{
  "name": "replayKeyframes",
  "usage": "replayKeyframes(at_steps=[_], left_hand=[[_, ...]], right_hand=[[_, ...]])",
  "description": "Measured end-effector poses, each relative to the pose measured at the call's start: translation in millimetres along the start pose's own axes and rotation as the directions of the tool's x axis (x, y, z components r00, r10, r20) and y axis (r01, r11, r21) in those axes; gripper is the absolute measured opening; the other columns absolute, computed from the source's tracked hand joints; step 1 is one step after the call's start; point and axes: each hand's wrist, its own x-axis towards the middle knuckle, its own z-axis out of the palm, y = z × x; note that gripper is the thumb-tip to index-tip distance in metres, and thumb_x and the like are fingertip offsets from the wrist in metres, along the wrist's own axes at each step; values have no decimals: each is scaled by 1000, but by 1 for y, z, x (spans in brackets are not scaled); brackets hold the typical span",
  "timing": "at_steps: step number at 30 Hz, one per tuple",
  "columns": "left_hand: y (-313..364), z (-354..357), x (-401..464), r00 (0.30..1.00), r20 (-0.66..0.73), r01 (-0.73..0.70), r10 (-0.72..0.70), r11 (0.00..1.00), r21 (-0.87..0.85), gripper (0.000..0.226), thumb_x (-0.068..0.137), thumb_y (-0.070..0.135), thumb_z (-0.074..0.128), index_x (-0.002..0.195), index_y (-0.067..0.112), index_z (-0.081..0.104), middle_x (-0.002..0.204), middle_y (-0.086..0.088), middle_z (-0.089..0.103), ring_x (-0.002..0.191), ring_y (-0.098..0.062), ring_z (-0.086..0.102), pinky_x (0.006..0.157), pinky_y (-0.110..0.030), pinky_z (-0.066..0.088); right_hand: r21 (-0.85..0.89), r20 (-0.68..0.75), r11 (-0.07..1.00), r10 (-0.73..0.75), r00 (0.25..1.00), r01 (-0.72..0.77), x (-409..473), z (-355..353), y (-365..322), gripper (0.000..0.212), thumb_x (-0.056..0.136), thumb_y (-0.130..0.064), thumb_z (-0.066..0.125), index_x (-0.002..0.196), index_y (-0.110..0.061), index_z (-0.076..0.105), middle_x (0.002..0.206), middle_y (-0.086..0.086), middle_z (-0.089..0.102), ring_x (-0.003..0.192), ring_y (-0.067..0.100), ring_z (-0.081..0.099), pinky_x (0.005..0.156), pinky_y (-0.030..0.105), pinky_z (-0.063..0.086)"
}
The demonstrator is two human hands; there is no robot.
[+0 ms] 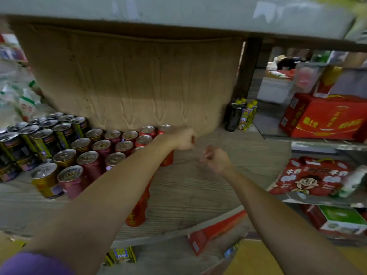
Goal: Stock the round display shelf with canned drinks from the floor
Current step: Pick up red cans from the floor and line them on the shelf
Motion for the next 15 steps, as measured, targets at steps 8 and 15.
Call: replayKeyframes(at_steps=[8, 15], left_hand=[[116, 71, 49, 978, 82, -162, 192, 946, -280, 19, 82, 8, 73, 100, 3, 71, 97, -15, 71, 78, -15, 58, 76, -29, 50], [251, 130, 58, 929, 256, -103, 267, 850, -517, 16, 85, 16, 75, 96, 9, 66, 76, -6, 64, 61, -19, 63, 59, -33, 55]], right_hand=[[-62, -191, 988, 126, 973, -141, -68, -105, 119, 15, 86, -11, 66, 101, -8, 64, 99, 9, 68, 92, 25, 63, 74, 26, 43], [-87, -216, 930, 333, 918, -358, -144, -168, 233, 8, 91, -12, 59, 89, -4, 58, 86, 17, 66, 83, 35, 61, 68, 38, 48]])
